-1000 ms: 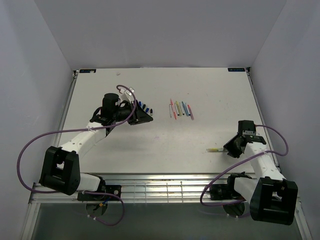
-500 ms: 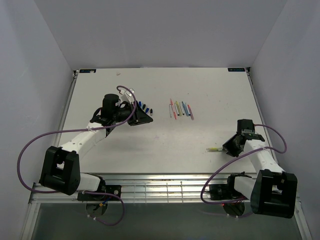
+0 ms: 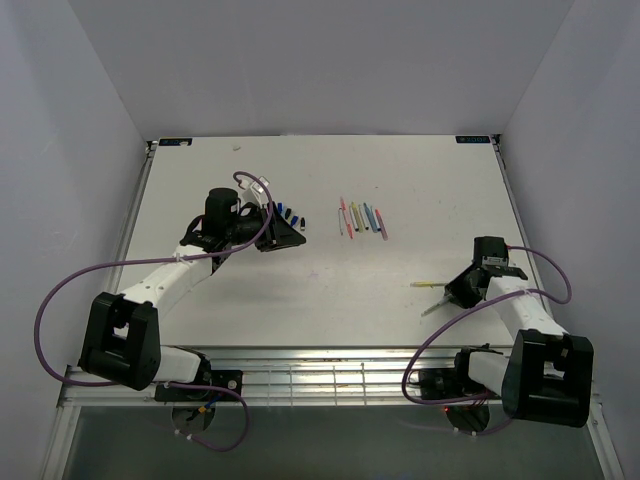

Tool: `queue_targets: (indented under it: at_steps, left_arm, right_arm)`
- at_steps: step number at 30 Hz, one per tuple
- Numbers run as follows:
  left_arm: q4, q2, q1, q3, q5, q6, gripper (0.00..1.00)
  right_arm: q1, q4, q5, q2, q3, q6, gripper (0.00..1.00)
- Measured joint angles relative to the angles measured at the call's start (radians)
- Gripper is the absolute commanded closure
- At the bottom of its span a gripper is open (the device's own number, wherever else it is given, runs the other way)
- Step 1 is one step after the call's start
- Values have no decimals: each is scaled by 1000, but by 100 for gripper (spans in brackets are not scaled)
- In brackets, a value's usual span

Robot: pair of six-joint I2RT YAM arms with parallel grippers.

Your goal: Open the pen caps

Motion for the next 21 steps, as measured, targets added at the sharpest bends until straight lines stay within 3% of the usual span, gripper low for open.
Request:
queue_targets:
  at_steps: [11,21]
  left_arm:
    - [0,14,0,-3,0,0,53]
    - [0,17,0,-3,-1,0,53]
  right_arm:
    - [-5,31,-5,-9,-20,9,92]
    - [-5,-30,-8,-103,-48,-13,92]
